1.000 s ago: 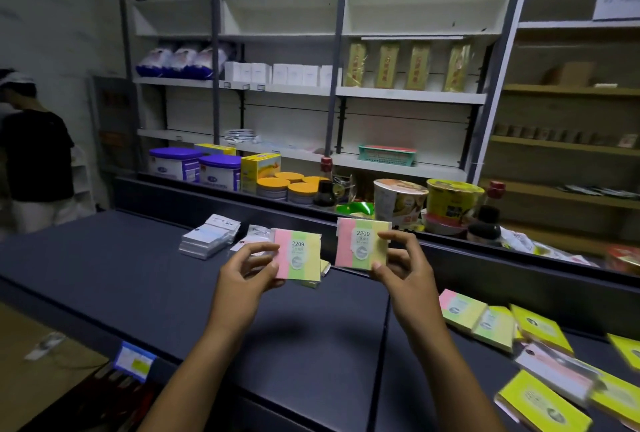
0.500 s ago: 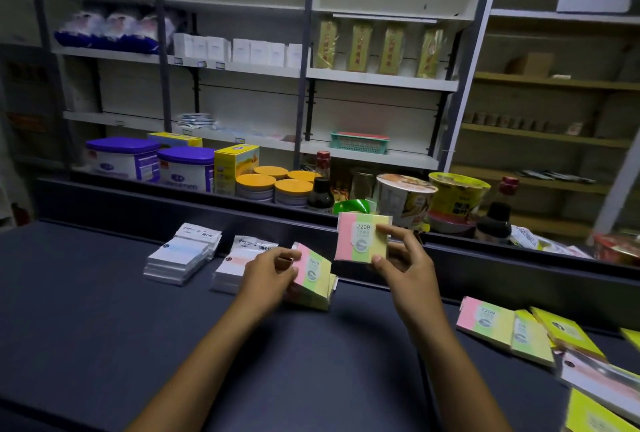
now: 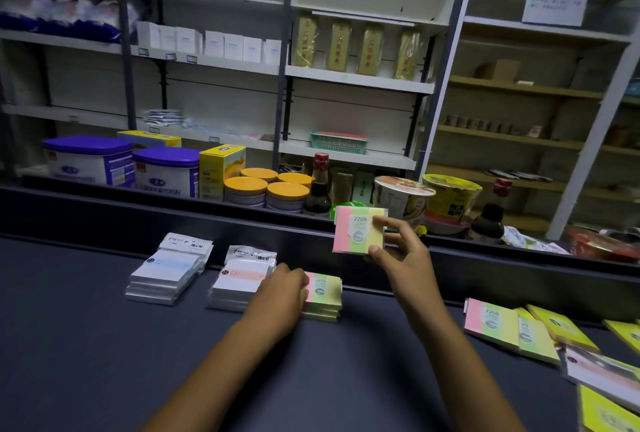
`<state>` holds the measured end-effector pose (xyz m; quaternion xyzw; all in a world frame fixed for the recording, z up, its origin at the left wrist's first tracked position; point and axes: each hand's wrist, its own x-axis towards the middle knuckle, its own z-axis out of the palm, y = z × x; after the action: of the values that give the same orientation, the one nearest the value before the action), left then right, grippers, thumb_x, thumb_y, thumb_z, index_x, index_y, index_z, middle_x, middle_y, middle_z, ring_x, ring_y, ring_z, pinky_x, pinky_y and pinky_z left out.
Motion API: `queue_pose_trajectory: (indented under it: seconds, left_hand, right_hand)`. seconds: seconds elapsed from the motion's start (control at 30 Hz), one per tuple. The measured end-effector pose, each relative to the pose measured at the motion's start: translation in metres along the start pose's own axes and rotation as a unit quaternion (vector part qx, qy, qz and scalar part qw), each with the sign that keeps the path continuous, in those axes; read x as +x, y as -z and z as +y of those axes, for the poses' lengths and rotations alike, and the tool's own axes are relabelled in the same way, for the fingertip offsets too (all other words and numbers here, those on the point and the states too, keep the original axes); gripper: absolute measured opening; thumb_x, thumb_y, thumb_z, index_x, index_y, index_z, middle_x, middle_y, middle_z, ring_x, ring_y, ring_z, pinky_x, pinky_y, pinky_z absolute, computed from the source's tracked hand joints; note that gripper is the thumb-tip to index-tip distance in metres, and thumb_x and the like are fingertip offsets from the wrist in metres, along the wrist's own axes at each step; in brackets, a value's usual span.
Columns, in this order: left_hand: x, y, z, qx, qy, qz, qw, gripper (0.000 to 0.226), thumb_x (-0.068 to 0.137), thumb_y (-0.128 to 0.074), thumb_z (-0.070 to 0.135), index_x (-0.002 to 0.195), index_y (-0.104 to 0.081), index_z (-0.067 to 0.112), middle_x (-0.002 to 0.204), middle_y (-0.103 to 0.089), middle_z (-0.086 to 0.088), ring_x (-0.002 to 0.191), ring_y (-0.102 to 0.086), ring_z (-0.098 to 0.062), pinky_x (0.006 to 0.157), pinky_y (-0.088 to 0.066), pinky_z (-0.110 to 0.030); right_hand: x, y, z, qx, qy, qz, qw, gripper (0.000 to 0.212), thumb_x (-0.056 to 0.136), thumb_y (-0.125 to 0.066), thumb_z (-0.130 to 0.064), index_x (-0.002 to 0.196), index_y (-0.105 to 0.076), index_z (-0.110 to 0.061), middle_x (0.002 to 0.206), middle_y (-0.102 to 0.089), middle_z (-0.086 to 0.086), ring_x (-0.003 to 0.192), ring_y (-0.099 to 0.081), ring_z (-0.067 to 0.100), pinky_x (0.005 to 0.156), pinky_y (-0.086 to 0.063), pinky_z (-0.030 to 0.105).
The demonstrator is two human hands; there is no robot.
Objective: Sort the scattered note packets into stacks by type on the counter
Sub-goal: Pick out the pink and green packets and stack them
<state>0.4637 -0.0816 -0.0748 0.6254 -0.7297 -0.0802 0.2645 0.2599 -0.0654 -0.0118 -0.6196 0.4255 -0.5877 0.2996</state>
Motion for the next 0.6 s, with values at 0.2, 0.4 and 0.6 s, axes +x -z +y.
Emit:
queue_pose_trajectory:
  seconds: [0.2, 0.4, 0.6]
  left_hand:
    - [0.000, 0.011, 0.001, 0.035, -0.026, -0.018, 0.999, 0.025, 0.096, -0.052, 0.032, 0.118, -0.059, 0.021, 0.116, -0.050, -0.004, 0.108, -0.055, -0.026, 0.092, -0.047, -0.038]
    - [0.003, 0.035, -0.008, 0.069, -0.070, 0.093, 0.991, 0.026, 0.094, -0.054, 0.040, 0.117, -0.058, 0.029, 0.116, -0.053, 0.008, 0.110, -0.053, -0.013, 0.082, -0.049, -0.030]
    - [-0.001, 0.034, -0.017, 0.131, -0.084, 0.139, 0.978, 0.029, 0.094, -0.052, 0.042, 0.120, -0.056, 0.029, 0.118, -0.053, 0.007, 0.110, -0.050, -0.013, 0.084, -0.042, -0.025]
  right_hand:
    - [-0.004, -0.009, 0.022, 0.025, -0.029, -0.013, 0.999, 0.039, 0.092, -0.063, 0.002, 0.124, -0.063, -0.021, 0.110, -0.068, 0.010, 0.097, -0.071, 0.017, 0.078, -0.059, 0.026]
    - [-0.004, -0.015, 0.035, 0.007, -0.035, -0.041, 0.998, 0.037, 0.091, -0.068, -0.005, 0.118, -0.066, -0.028, 0.106, -0.070, 0.004, 0.095, -0.070, 0.014, 0.072, -0.056, 0.022]
    - [-0.006, -0.023, 0.045, -0.043, -0.037, -0.069, 0.996, 0.034, 0.088, -0.073, -0.013, 0.113, -0.067, -0.037, 0.105, -0.071, -0.002, 0.099, -0.068, 0.014, 0.077, -0.057, 0.029]
